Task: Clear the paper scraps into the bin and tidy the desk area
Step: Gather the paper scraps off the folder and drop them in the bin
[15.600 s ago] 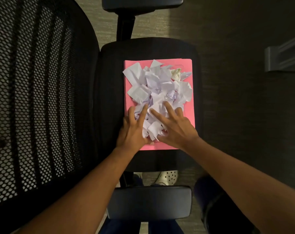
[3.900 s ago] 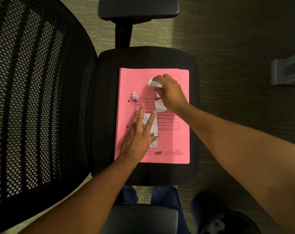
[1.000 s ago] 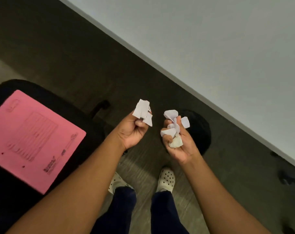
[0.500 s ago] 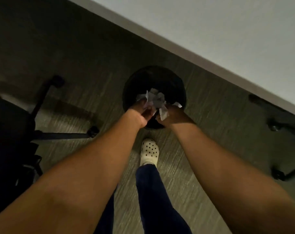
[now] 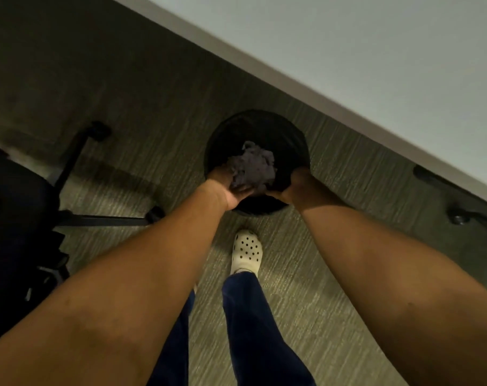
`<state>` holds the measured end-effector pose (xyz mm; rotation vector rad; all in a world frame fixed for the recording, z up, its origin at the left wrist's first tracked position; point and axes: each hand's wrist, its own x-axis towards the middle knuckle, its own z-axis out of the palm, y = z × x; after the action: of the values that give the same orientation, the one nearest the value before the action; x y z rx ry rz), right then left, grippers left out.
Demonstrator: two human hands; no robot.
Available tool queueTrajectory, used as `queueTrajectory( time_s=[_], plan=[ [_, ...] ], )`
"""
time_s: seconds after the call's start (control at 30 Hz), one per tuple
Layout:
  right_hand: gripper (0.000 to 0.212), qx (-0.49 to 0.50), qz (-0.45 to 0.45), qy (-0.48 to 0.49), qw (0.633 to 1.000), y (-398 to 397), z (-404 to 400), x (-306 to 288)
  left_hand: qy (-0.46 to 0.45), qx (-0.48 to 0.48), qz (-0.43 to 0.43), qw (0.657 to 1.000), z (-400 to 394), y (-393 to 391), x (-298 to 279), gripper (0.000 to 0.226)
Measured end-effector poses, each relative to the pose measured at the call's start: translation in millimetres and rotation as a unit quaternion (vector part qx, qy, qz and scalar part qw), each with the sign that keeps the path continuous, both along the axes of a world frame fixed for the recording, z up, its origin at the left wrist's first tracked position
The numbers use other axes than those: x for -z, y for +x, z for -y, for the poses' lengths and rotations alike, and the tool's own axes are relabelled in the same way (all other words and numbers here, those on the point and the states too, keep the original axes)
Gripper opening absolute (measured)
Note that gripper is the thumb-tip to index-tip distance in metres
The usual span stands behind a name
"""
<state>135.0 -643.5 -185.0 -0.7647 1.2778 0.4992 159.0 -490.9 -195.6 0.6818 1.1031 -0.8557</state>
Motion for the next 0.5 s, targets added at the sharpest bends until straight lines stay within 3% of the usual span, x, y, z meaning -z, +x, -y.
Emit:
queueTrajectory(
  time_s=[0.17, 0.3, 0.37, 0.5],
  plan=[
    [0.038, 0.010, -0.011, -0.048, 0.999, -20.8, -9.4, -18.5, 0.019, 0.032, 0.022, 0.999, -26.6, -8.6, -44.4, 0.031],
    [0.036, 0.071, -0.016, -0.019, 0.997, -29.0, -44.0, -48.1, 0.022, 0.008, 0.042, 0.999, -62.5, -14.3, -87.6, 0.034],
    [0.028, 0.030, 0.009, -0.010, 0.999, -20.6, -68.0, -73.2, 0.031, -0.020, 0.054, 0.998, -84.4, -11.3, -115.0, 0.038],
    [0.033, -0.079, 0.062, -0.040, 0.994, 10.7, -127.1, -116.8, 0.058, -0.065, 0.096, 0.992, -142.9, 3.0, -168.9, 0.040]
  ],
)
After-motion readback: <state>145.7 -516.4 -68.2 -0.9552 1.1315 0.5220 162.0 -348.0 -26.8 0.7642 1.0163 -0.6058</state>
